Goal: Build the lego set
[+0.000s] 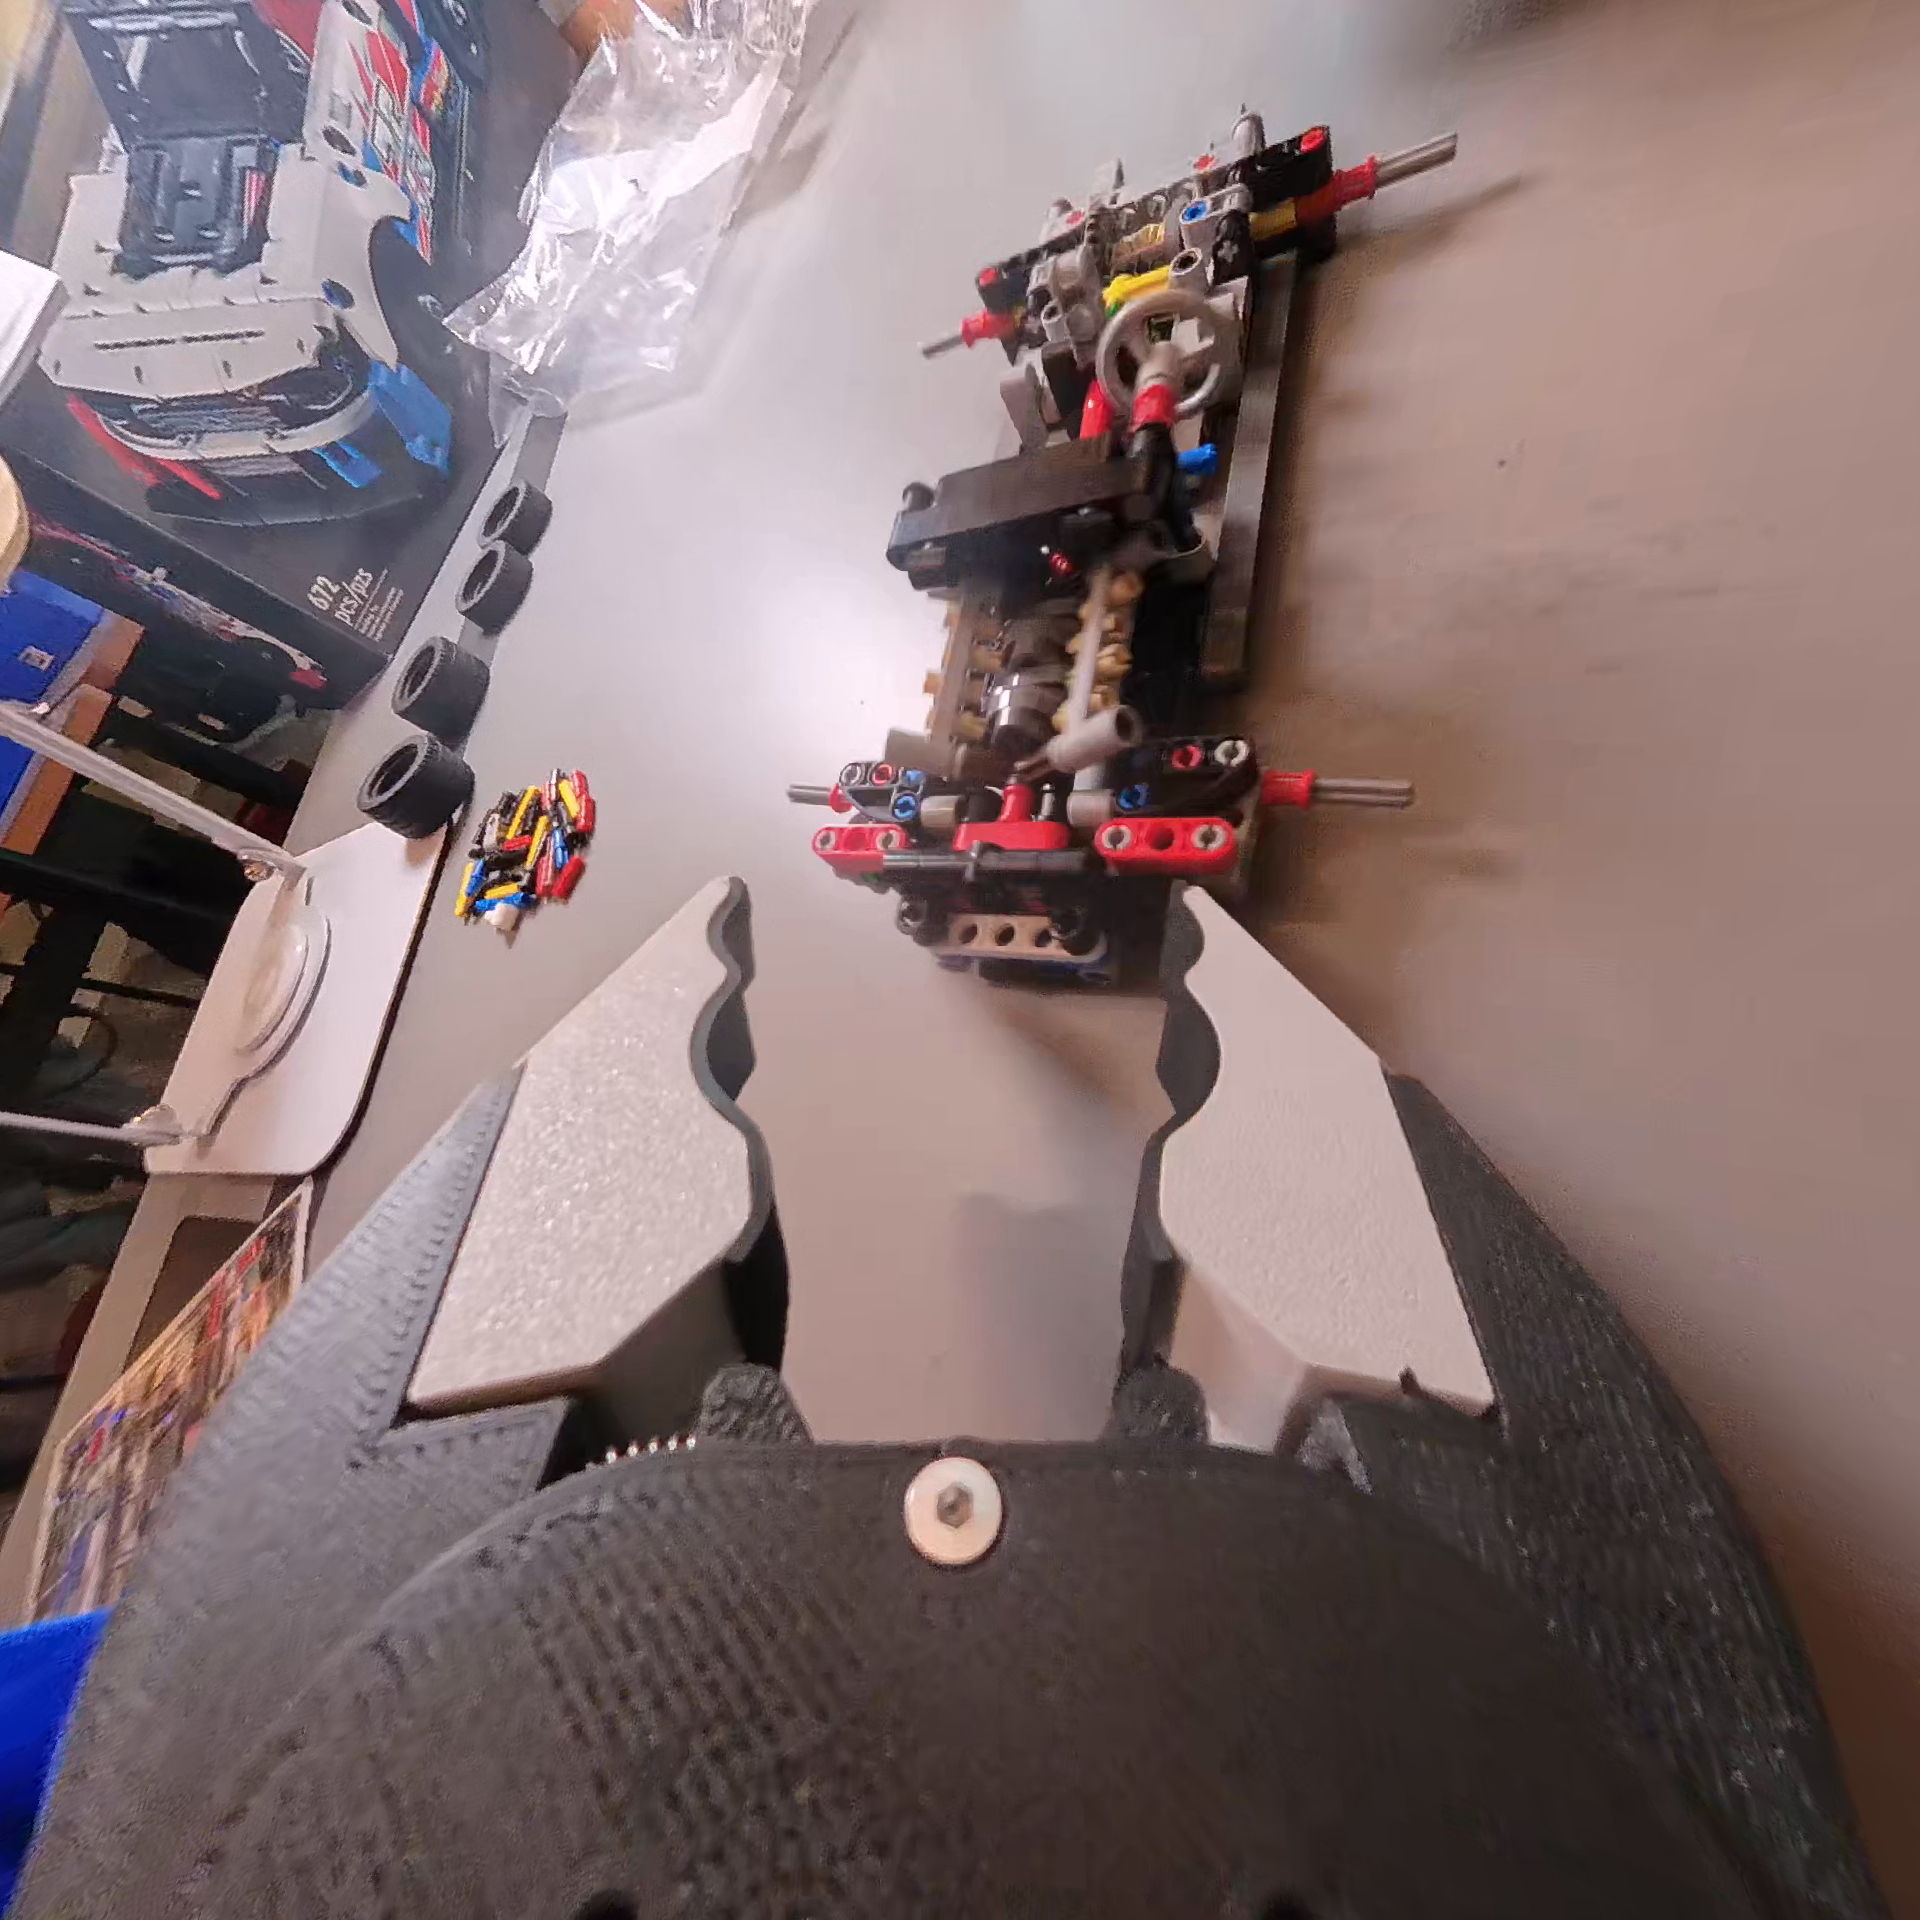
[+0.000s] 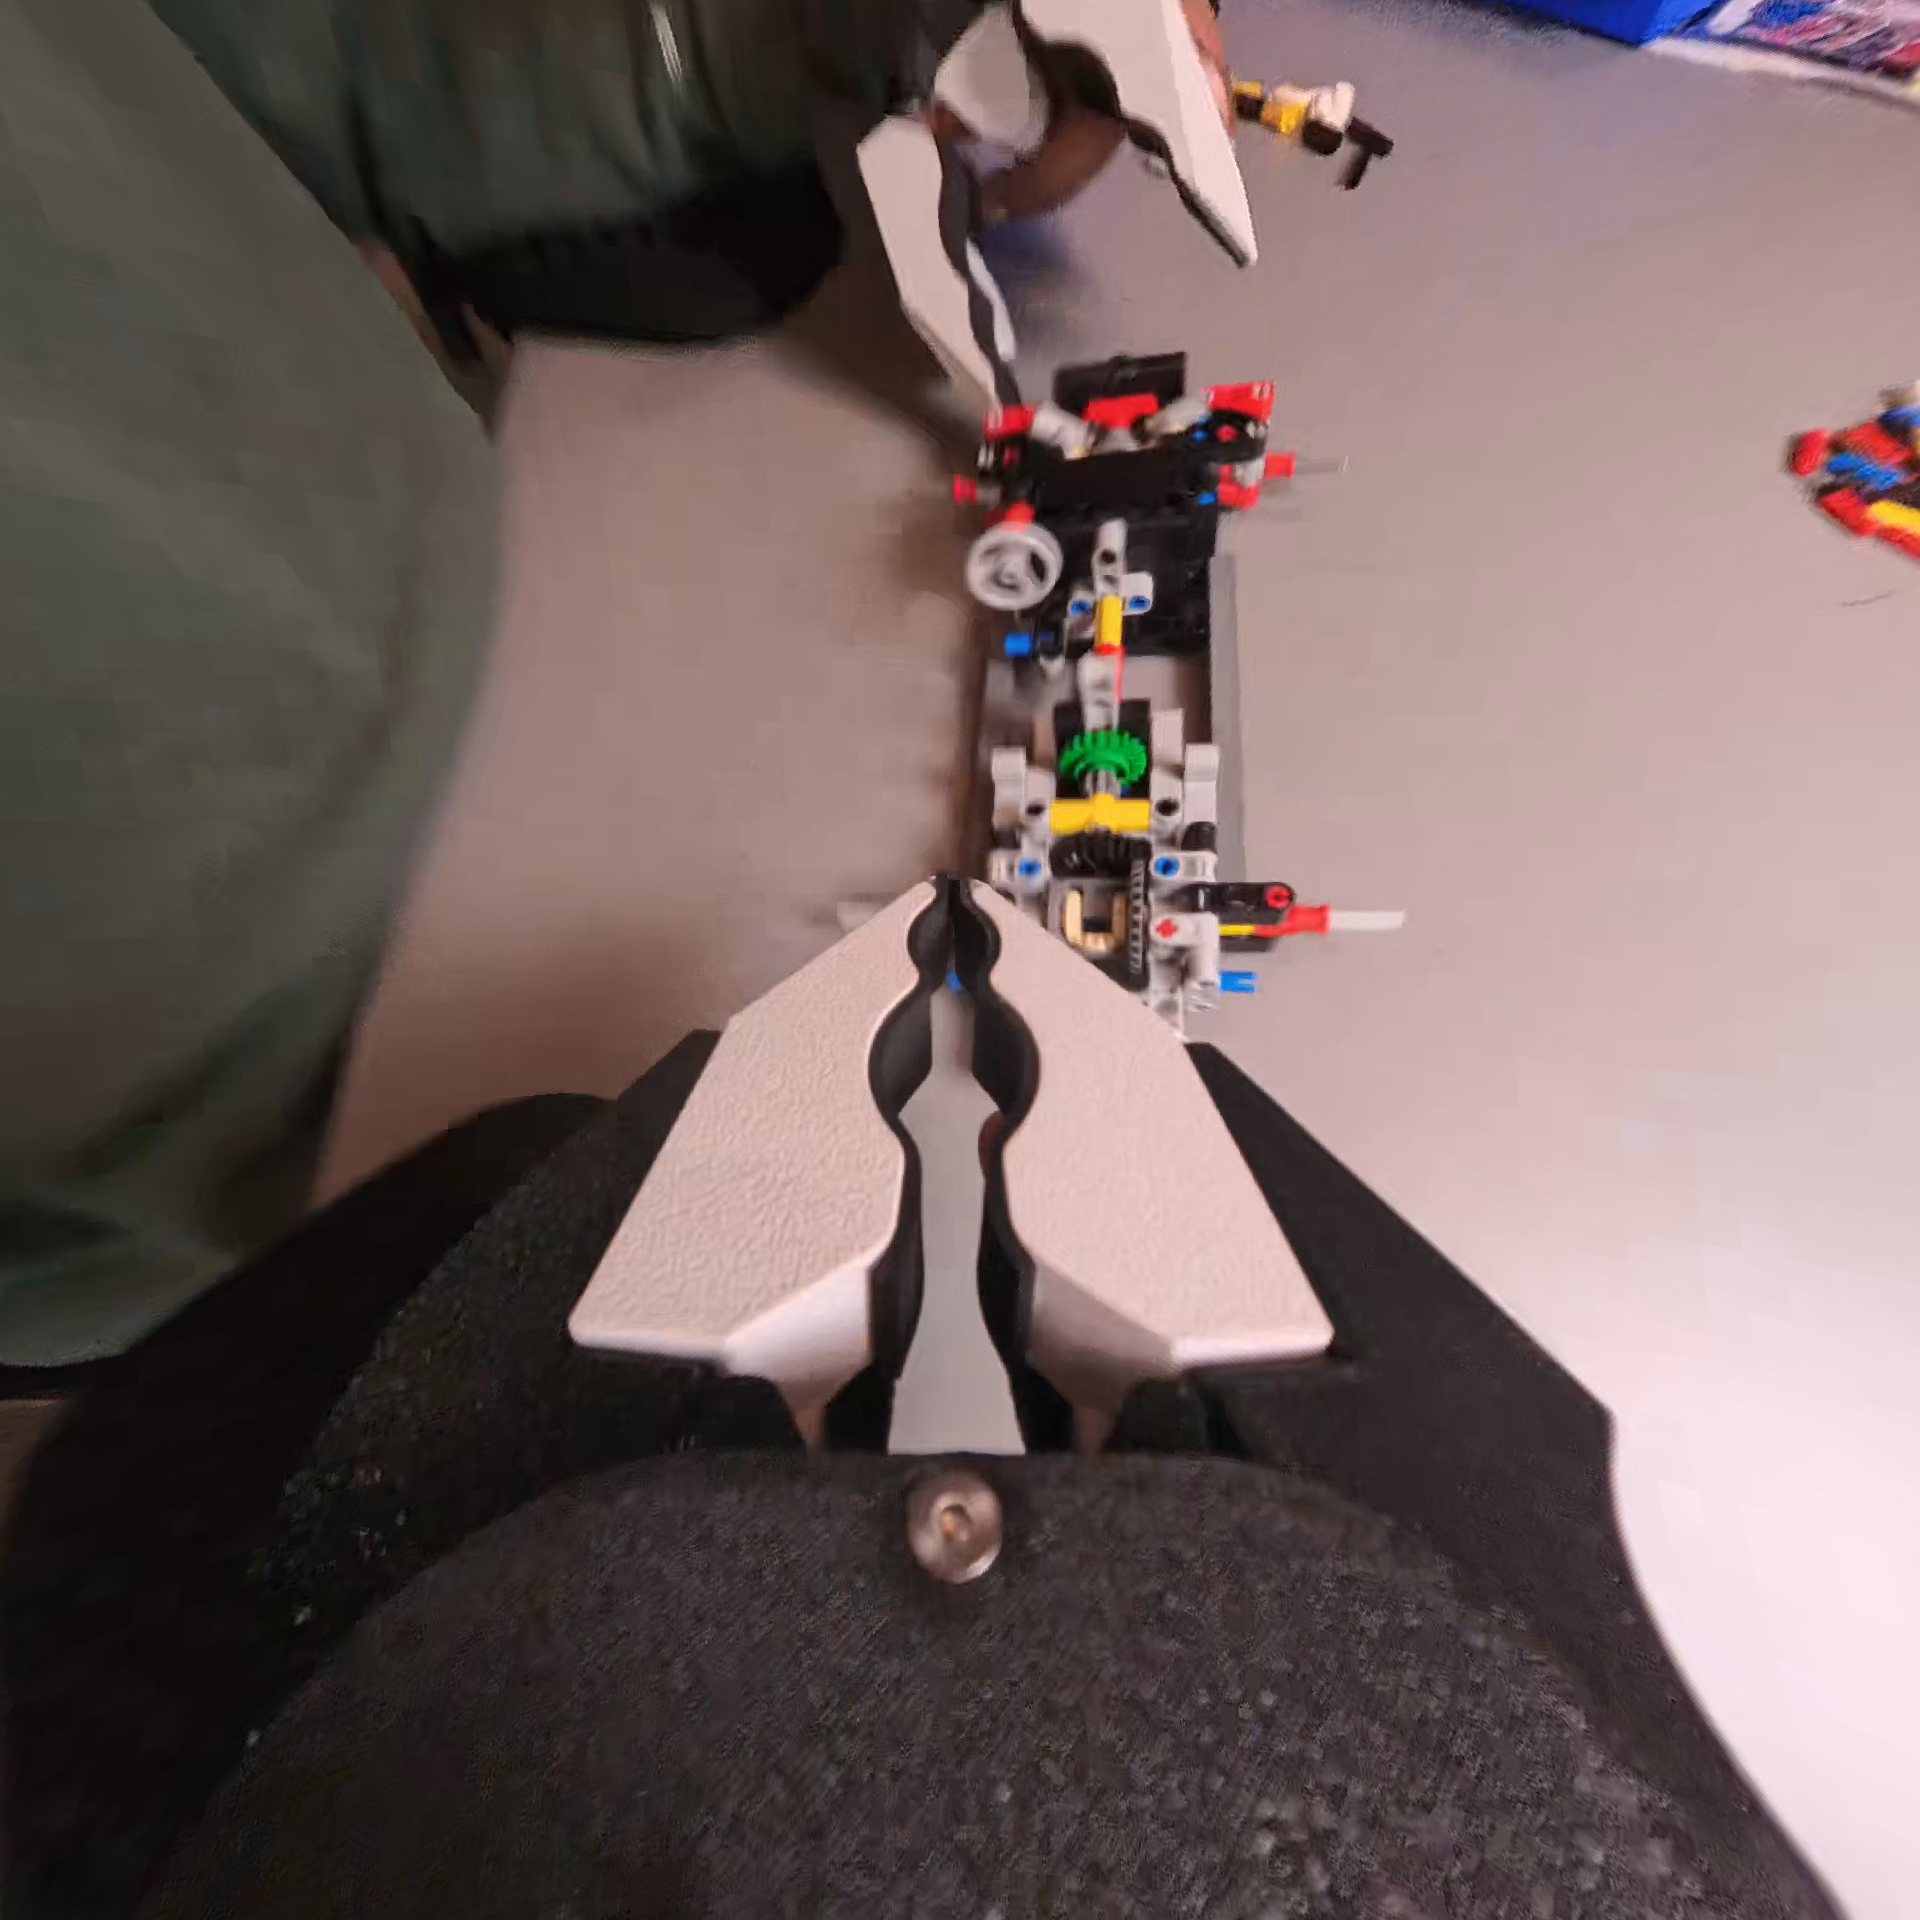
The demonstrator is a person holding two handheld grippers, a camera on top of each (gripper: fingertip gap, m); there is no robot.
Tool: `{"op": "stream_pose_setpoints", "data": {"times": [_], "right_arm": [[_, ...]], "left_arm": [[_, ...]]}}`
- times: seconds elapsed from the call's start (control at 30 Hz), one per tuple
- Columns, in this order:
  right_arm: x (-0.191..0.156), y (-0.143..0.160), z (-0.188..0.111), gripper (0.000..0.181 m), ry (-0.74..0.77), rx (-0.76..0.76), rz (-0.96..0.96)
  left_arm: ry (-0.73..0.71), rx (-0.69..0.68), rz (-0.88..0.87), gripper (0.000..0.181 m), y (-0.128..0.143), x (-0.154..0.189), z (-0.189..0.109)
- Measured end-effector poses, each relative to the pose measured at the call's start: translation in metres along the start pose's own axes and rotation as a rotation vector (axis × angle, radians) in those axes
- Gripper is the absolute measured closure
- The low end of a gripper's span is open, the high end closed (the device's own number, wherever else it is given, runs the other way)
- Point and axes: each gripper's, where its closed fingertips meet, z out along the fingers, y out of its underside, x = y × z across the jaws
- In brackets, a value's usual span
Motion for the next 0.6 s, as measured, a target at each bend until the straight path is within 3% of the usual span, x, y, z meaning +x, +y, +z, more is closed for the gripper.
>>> {"op": "stream_pose_setpoints", "data": {"times": [0.03, 0.1, 0.2, 0.27, 0.47, 0.6], "right_arm": [[0.003, -0.003, -0.002, 0.181, -0.052, 0.027, 0.064], [0.016, 0.0, -0.002, 0.181, -0.077, 0.027, 0.137], [0.022, 0.01, 0.003, 0.181, -0.075, -0.025, 0.133], [0.025, 0.01, 0.004, 0.181, -0.006, -0.041, 0.059], [0.029, 0.032, -0.014, 0.147, 0.34, -0.287, -0.386], [0.025, 0.053, -0.007, 0.145, 0.477, -0.419, -0.536]], "left_arm": [[0.014, 0.005, -0.008, 0.104, -0.001, -0.001, 0.003], [0.063, 0.024, -0.037, 0.122, -0.006, 0.001, 0.01], [0.078, 0.016, -0.008, 0.138, -0.007, 0.003, 0.019], [0.076, 0.001, 0.019, 0.142, -0.005, 0.005, 0.021], [0.026, -0.001, -0.006, 0.14, 0.002, -0.004, 0.012], [-0.009, 0.01, -0.031, 0.139, 0.003, -0.013, 0.006]]}}
